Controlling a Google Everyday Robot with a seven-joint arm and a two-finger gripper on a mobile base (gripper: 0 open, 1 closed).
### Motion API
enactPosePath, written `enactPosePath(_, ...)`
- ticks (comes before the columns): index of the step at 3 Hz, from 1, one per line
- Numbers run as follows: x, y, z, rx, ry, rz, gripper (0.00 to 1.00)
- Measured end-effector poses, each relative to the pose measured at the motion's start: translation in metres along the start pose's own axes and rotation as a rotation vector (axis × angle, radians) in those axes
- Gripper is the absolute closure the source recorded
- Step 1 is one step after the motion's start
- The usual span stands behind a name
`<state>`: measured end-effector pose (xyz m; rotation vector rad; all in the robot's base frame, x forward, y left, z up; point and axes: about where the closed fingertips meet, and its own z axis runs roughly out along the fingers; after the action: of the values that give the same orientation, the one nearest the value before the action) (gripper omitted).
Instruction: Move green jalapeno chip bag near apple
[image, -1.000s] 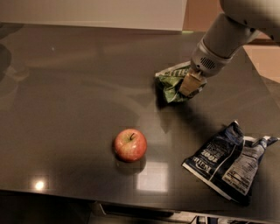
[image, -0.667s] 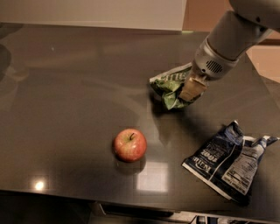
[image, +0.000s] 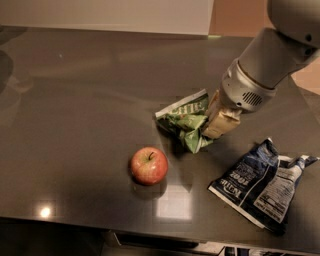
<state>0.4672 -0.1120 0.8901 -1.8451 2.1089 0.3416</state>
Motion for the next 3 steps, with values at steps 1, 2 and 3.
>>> enactPosePath(1, 0.002, 0.02, 0.01, -0.046, -0.018, -0.037, 0.82)
enactPosePath(2, 0.001, 0.029, 0.017, -0.074, -0.036, -0.058, 0.59)
enactPosePath(3, -0.002, 0.034, 0.021, -0.092, -0.053, -0.075, 0.35)
